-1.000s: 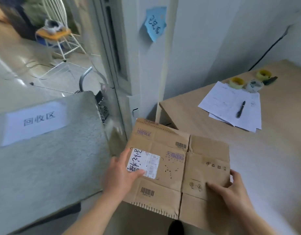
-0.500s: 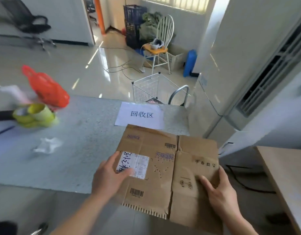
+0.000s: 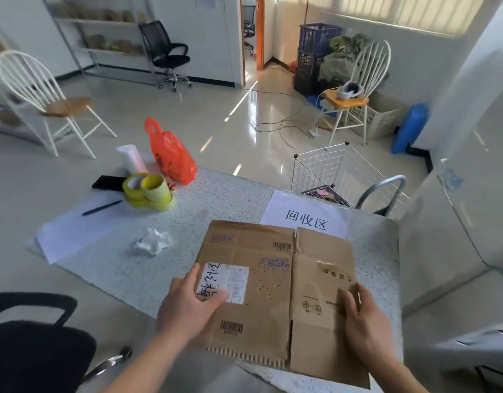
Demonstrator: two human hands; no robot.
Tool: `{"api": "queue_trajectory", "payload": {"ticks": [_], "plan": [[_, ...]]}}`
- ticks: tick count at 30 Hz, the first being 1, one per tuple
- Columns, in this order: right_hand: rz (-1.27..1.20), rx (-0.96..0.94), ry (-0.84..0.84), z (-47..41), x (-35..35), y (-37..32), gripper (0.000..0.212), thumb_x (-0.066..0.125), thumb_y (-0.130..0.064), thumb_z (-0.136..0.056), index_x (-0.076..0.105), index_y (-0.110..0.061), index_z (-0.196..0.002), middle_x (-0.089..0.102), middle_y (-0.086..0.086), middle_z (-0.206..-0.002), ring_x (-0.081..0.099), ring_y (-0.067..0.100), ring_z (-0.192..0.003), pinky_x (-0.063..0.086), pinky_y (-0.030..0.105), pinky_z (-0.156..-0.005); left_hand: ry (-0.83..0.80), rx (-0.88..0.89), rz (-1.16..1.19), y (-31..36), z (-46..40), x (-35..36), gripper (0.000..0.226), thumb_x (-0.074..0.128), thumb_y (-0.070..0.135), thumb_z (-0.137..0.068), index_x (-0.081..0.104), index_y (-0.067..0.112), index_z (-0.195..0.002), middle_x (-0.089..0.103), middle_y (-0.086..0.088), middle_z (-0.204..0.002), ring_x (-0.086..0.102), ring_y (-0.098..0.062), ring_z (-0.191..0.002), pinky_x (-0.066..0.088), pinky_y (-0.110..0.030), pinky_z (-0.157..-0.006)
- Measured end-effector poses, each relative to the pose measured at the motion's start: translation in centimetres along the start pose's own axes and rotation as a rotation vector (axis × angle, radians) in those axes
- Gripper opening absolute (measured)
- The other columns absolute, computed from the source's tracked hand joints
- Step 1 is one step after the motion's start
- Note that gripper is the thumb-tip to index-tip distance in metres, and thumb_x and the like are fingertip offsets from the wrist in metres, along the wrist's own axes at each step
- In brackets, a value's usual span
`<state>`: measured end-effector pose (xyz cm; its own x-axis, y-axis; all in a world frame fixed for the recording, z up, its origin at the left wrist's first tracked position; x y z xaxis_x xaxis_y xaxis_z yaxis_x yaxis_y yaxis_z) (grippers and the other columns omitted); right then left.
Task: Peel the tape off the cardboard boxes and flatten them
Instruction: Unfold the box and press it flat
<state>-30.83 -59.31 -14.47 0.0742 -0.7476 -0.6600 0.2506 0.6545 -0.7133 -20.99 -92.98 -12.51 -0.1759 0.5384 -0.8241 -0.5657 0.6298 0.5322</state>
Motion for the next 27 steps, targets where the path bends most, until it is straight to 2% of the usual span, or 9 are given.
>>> {"api": "queue_trajectory", "payload": {"ticks": [4, 7, 9, 10, 14, 18, 23, 25, 27], "plan": [[0.049, -0.048, -0.019, -1.6, 1.9, -2.9, 0.060, 0.062, -0.065, -0.082, 0.049, -0.034, -0.131, 0.061, -0.010, -0.102, 0.062, 0.027, -0.104, 0.037, 0.032, -0.079, -0.020, -0.033, -0.062, -0.3, -3.3, -0.9, 0.111, 0.044, 0.095, -0.060, 0.019, 0.041, -0.154, 0.044, 0.003, -0.133, 0.050, -0.010, -0.089, 0.041, -0.024, -0.060], [0.029, -0.107, -0.051, -3.6, 4.0, -5.3, 0.078, 0.061, -0.071, -0.063, 0.041, -0.043, -0.133, 0.054, -0.026, -0.102, 0.060, 0.003, -0.095, 0.041, 0.028, -0.078, -0.032, -0.026, -0.119, -0.5, -8.0, -1.4, 0.109, 0.049, 0.092, -0.064, 0.019, 0.038, -0.154, 0.042, 0.001, -0.134, 0.054, -0.015, -0.093, 0.041, -0.025, -0.061], [0.025, -0.163, -0.059, -5.4, 5.9, -6.8, 0.079, 0.068, -0.068, -0.060, 0.037, -0.050, -0.131, 0.055, -0.037, -0.101, 0.057, -0.013, -0.086, 0.042, 0.014, -0.072, -0.036, -0.014, -0.171, -0.5, -12.0, -1.7, 0.105, 0.052, 0.089, -0.068, 0.020, 0.037, -0.154, 0.042, -0.001, -0.133, 0.056, -0.019, -0.098, 0.039, -0.027, -0.063], [0.042, -0.158, -0.071, -6.4, 7.0, -7.5, 0.081, 0.073, -0.065, -0.063, 0.037, -0.050, -0.133, 0.055, -0.036, -0.105, 0.056, -0.012, -0.089, 0.043, 0.012, -0.075, -0.042, -0.003, -0.200, -0.4, -14.2, -1.8, 0.103, 0.052, 0.088, -0.069, 0.019, 0.037, -0.153, 0.042, -0.001, -0.130, 0.055, -0.019, -0.095, 0.037, -0.028, -0.062], [0.205, -0.009, -0.053, -11.2, 11.3, -9.9, 0.088, 0.074, -0.061, -0.074, 0.032, -0.037, -0.148, 0.053, 0.004, -0.121, 0.054, 0.023, -0.111, 0.045, 0.035, -0.091, -0.083, 0.063, -0.290, 0.2, -22.8, -2.1, 0.096, 0.053, 0.085, -0.072, 0.017, 0.041, -0.150, 0.041, -0.004, -0.124, 0.058, -0.028, -0.099, 0.040, -0.031, -0.068], [0.293, 0.015, -0.030, -15.1, 15.1, -12.3, 0.076, 0.062, -0.070, -0.079, 0.025, -0.046, -0.141, 0.048, 0.002, -0.115, 0.057, 0.025, -0.103, 0.046, 0.036, -0.083, -0.132, 0.105, -0.347, 0.6, -30.3, -1.4, 0.097, 0.061, 0.085, -0.066, 0.021, 0.042, -0.144, 0.037, -0.005, -0.128, 0.052, -0.032, -0.112, 0.042, -0.038, -0.078], [0.283, -0.014, 0.063, -19.3, 19.0, -13.9, 0.058, 0.053, -0.069, -0.081, 0.034, -0.043, -0.128, 0.038, -0.004, -0.100, 0.053, 0.026, -0.098, 0.042, 0.035, -0.076, -0.131, 0.150, -0.314, 0.6, -36.2, 0.1, 0.103, 0.070, 0.078, -0.065, 0.025, 0.039, -0.148, 0.027, -0.004, -0.143, 0.037, -0.032, -0.128, 0.046, -0.044, -0.093], [0.306, -0.045, 0.029, -20.4, 21.0, -14.1, 0.054, 0.050, -0.065, -0.083, 0.035, -0.039, -0.128, 0.039, 0.003, -0.118, 0.047, 0.032, -0.112, 0.045, 0.041, -0.087, -0.172, 0.159, -0.330, 0.2, -37.5, 1.2, 0.101, 0.068, 0.075, -0.071, 0.022, 0.038, -0.153, 0.005, 0.001, -0.161, 0.016, -0.034, -0.145, 0.036, -0.054, -0.109], [0.402, -0.052, -0.091, -20.7, 23.3, -13.8, 0.066, 0.052, -0.061, -0.088, 0.025, -0.037, -0.144, 0.014, 0.006, -0.155, 0.027, 0.035, -0.140, 0.035, 0.048, -0.111, -0.287, 0.182, -0.364, -0.5, -37.8, 2.8, 0.102, 0.067, 0.073, -0.075, 0.013, 0.042, -0.156, -0.026, 0.008, -0.162, -0.012, -0.034, -0.151, 0.014, -0.060, -0.117]]}}
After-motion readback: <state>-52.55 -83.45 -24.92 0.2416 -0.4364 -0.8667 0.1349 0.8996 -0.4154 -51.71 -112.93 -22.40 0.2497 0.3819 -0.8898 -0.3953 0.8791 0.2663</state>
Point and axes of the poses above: each hand's wrist, its own z-axis away from the middle knuckle, its own x-axis out of the palm, y = z × x, the point moved 1 cm from there along -z, towards the middle knuckle
